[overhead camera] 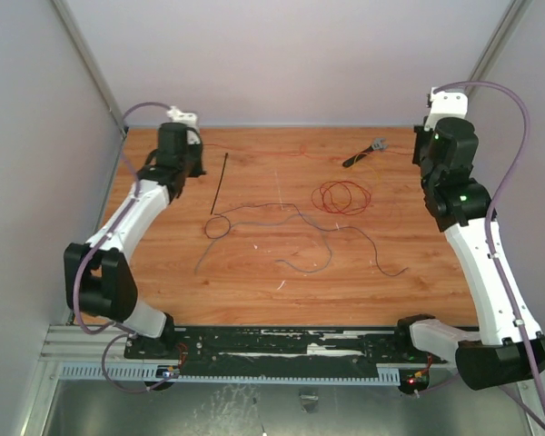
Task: Zip-tie the wires
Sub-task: Place the cable at the center of the board.
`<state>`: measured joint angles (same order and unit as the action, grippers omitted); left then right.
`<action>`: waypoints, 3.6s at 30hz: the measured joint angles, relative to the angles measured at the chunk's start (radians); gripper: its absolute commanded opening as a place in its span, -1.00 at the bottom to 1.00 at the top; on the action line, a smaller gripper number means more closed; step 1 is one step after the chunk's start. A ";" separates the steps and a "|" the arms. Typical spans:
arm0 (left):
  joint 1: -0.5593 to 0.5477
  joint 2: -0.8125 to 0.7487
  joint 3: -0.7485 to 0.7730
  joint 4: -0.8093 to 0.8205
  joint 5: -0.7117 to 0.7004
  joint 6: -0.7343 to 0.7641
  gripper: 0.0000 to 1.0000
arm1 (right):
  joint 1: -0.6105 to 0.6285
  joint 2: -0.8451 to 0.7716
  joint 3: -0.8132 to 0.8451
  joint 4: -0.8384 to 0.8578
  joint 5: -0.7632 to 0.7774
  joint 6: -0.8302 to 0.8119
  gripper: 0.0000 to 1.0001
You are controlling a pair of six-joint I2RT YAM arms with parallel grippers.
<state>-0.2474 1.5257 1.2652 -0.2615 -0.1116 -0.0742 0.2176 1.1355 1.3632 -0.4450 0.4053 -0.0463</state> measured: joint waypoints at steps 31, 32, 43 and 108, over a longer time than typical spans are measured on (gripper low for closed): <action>0.099 -0.235 -0.206 -0.456 0.022 0.013 -1.00 | -0.048 -0.144 -0.576 -0.052 -0.420 0.276 -1.00; 0.098 -0.221 -0.206 -0.457 0.024 0.007 -1.00 | -0.048 -0.140 -0.576 -0.047 -0.416 0.283 -1.00; 0.072 -0.084 -0.212 -0.449 0.019 -0.013 -1.00 | -0.048 -0.190 -0.708 0.055 -0.286 0.381 -1.00; -0.012 -0.006 -0.218 -0.449 -0.158 -0.020 0.97 | -0.048 -0.101 -0.676 0.209 -0.373 0.287 0.53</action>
<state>-0.2592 1.5196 1.0470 -0.7109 -0.2691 -0.0940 0.1696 1.0344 0.6872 -0.2359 0.0322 0.2405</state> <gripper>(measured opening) 0.982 0.764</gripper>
